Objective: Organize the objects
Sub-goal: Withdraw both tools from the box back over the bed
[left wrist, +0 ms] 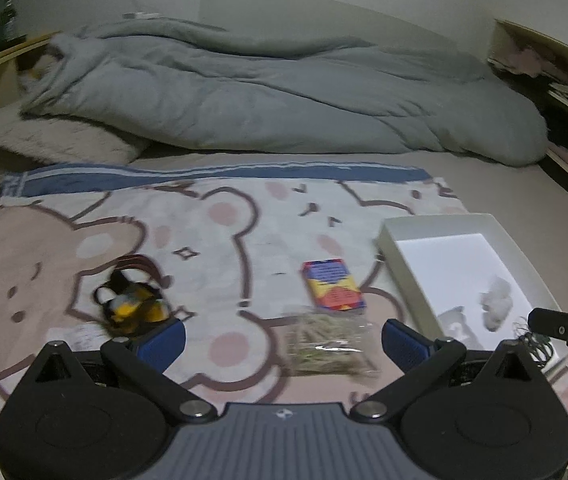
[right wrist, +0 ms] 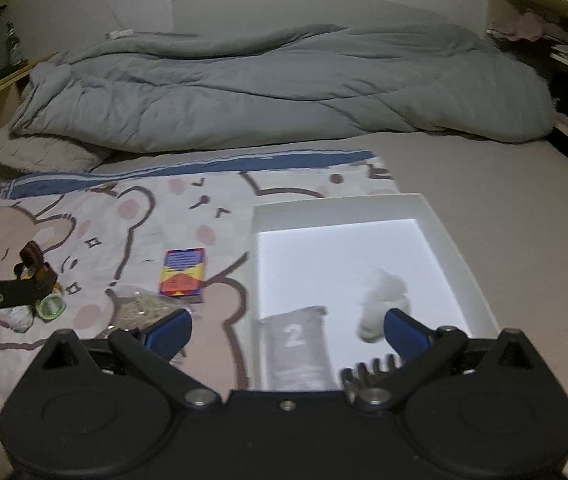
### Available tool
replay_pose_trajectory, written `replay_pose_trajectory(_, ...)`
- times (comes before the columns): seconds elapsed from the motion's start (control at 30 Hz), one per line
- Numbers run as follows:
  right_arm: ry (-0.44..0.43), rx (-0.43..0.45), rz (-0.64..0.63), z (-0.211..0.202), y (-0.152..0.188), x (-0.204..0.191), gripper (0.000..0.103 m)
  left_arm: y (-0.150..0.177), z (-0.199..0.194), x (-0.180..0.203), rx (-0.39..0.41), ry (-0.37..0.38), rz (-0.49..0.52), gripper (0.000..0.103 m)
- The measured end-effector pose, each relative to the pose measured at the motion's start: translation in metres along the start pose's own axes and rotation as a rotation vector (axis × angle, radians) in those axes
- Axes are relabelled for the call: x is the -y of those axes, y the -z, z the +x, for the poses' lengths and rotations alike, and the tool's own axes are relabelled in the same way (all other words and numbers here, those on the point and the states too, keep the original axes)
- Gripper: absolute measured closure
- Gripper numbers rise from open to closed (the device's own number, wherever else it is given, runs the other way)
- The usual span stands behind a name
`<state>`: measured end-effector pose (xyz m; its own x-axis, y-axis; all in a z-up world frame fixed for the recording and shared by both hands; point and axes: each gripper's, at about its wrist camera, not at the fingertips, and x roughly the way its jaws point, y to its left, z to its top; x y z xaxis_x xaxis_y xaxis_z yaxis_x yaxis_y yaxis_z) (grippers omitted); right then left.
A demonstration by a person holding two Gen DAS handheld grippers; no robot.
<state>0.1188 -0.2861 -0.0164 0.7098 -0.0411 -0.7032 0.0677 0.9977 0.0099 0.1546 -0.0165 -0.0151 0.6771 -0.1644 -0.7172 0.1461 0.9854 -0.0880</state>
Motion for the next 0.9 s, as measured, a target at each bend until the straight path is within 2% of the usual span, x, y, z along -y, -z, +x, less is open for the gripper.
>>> replay_pose_trajectory(0.5, -0.121, 0.025, -0.063, 0.016, -0.01, -0.07, 0.0, 0.009, -0.016, -0.066, 0.0, -0.101, -0.072, 0.0)
replay_pose_trajectory(0.9, -0.167, 0.027, -0.071, 0.027, -0.013, -0.099, 0.0, 0.01, -0.026, -0.103, 0.029, -0.182, -0.12, 0.0)
